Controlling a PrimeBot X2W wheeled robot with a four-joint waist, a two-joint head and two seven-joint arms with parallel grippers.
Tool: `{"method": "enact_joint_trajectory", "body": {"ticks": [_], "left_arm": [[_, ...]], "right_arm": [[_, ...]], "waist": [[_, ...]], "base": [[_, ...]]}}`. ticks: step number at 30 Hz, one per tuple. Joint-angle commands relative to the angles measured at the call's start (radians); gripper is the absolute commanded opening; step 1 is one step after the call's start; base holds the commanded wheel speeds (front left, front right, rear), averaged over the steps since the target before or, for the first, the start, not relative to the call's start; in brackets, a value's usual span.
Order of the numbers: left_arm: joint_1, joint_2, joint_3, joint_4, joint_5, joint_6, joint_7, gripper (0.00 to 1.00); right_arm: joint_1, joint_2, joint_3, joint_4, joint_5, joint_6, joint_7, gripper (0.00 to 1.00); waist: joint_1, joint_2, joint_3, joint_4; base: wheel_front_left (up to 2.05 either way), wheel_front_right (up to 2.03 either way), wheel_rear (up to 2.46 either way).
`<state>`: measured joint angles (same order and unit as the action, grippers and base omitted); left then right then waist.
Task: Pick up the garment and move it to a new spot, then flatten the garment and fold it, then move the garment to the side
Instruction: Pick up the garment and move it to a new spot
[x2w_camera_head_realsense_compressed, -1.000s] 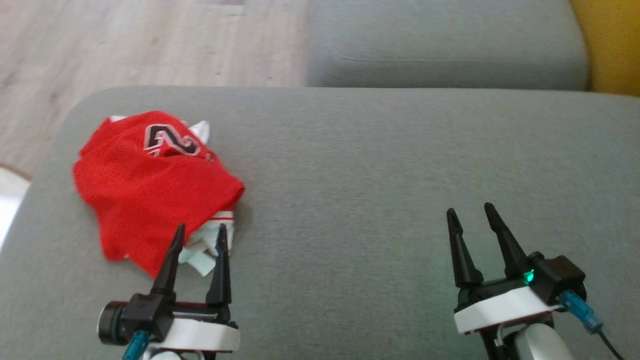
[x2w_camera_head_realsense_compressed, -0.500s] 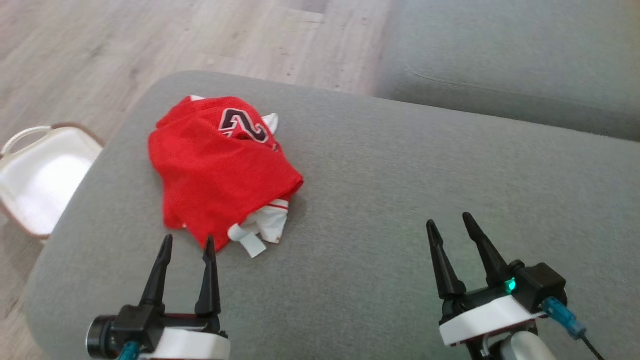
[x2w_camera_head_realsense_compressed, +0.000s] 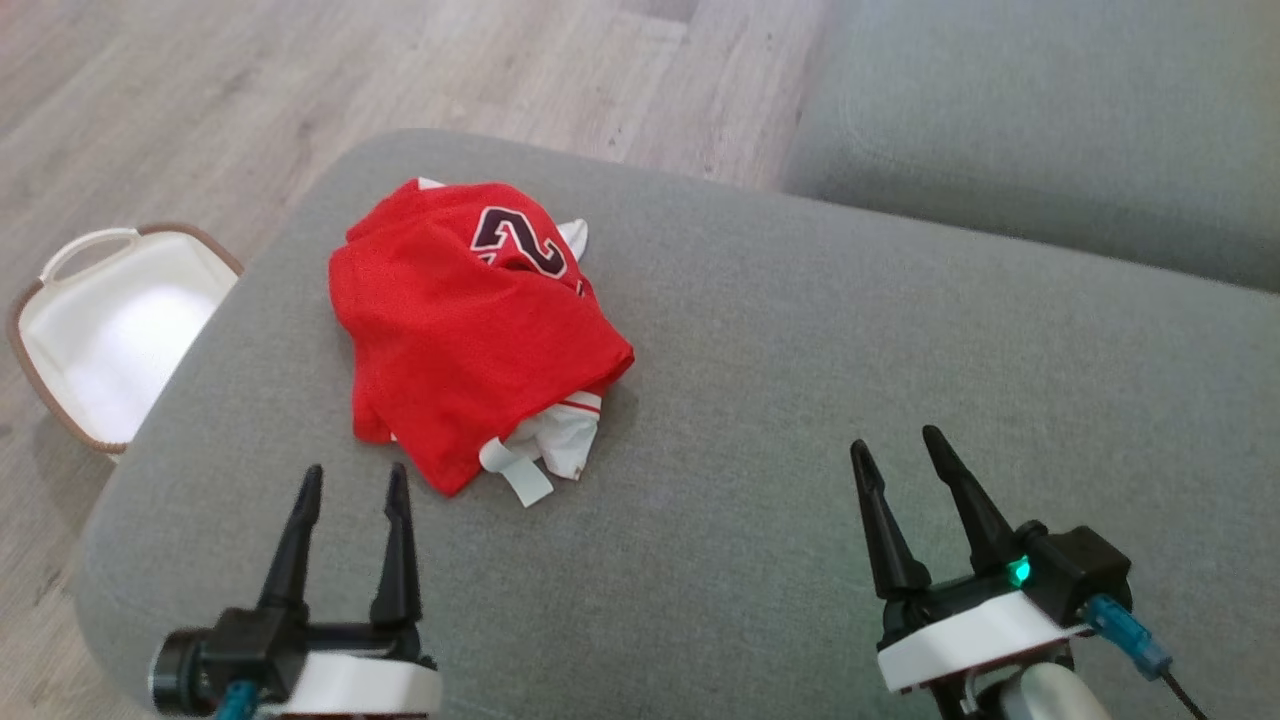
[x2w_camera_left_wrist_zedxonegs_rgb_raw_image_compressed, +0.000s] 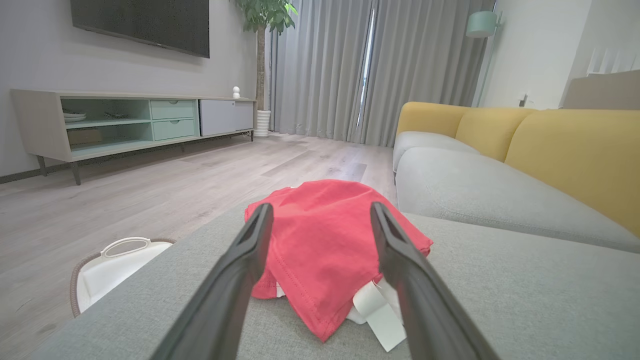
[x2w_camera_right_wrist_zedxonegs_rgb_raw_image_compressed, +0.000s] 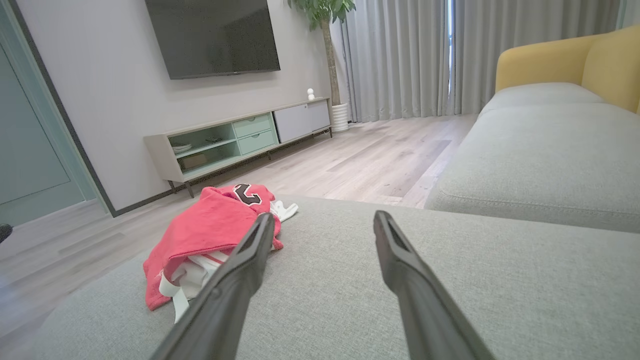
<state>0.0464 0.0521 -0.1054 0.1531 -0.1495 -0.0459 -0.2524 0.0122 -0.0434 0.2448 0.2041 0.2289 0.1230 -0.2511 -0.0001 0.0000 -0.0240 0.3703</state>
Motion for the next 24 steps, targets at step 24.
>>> {"method": "enact_joint_trajectory", "body": {"ticks": [24], "left_arm": [[-0.760,0.349,-0.170,0.500,-0.189,-0.084,0.354,1.00]], "right_arm": [[-0.164,-0.007,-0.081,-0.081,-0.084,0.008,-0.011,1.00]], "waist": [[0.0001,0.0000,0.308,-0.181]], "base": [[0.00,0.00,0.00]]}}
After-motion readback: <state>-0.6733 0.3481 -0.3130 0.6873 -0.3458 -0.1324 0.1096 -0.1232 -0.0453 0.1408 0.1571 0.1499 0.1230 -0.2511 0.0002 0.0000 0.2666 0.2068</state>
